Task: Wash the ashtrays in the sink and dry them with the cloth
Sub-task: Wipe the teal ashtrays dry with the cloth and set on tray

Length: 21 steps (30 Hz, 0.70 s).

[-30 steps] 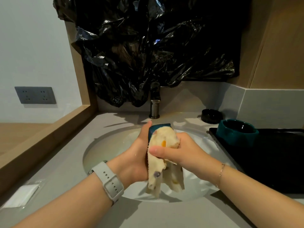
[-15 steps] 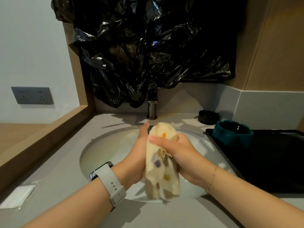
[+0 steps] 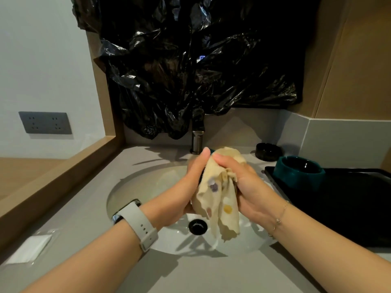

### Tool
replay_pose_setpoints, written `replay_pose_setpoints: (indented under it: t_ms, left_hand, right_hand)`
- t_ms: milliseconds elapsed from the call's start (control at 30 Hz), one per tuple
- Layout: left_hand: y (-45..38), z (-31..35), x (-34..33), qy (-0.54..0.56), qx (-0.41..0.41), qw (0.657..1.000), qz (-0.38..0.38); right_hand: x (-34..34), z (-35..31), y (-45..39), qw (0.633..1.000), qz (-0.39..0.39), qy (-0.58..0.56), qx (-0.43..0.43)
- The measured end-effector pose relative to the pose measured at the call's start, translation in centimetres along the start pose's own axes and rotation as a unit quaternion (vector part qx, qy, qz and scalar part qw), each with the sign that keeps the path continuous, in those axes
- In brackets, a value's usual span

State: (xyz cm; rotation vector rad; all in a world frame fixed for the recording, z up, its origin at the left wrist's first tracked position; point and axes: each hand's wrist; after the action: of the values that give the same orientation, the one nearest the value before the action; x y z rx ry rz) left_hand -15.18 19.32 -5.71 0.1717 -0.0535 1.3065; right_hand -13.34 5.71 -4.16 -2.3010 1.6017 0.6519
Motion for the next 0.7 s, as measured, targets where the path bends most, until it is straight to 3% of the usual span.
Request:
replay_pose_setpoints:
  t_ms: [100, 200, 233, 300, 367, 467, 567, 700]
  left_hand:
    - [-1.2, 1.3, -1.4, 0.122, -0.020, 0.991, 0.049]
    - [-1.6, 1.1, -0.3, 0.206, -0.059, 0.966, 0.144]
    - [-1.5, 1.3, -0.1, 0.215, -0.023, 0.966, 0.138]
    - [-0.4, 1.4, 0.4, 0.270, 0.103, 0.956, 0.049]
    - [0.0, 0.7, 1.1, 0.284, 0.143, 0.948, 0.010]
    - [-0.5, 0.8, 1.0, 0.280, 0.131, 0.951, 0.001]
    - [-0.7, 1.0, 0.1, 0.255, 0.076, 0.964, 0.012]
    - [-0.2, 1.4, 0.1, 0.231, 0.048, 0.972, 0.024]
  right_hand:
    - [-0.3, 0.7, 0.0, 0.998, 0.001, 0.053, 0.023]
    - [-0.5, 1.3, 0.2, 0.970, -0.026, 0.231, 0.070]
    - [-0.5, 1.4, 0.2, 0.958, -0.041, 0.271, 0.084]
    - [-0.3, 1.6, 0.3, 0.927, -0.090, 0.346, 0.112]
    - [0.0, 1.8, 0.3, 0.900, -0.113, 0.398, 0.138]
    - [0.0, 1.3, 0.3, 0.923, -0.087, 0.345, 0.145]
    - [-0.5, 0.4, 0.5, 0.981, -0.049, 0.169, 0.077]
    - [-0.7, 0.3, 0.5, 0.989, -0.070, 0.118, 0.048]
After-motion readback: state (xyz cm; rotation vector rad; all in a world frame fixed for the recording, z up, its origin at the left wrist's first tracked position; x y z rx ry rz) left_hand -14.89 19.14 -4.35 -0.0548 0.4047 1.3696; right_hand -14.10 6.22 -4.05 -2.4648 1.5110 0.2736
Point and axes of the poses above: each hand's wrist, its own y-axis away from the middle knuckle, its own x-axis out of the back of the hand, z = x × y, and after that the axes turned 8 degrees about -y, right-handed
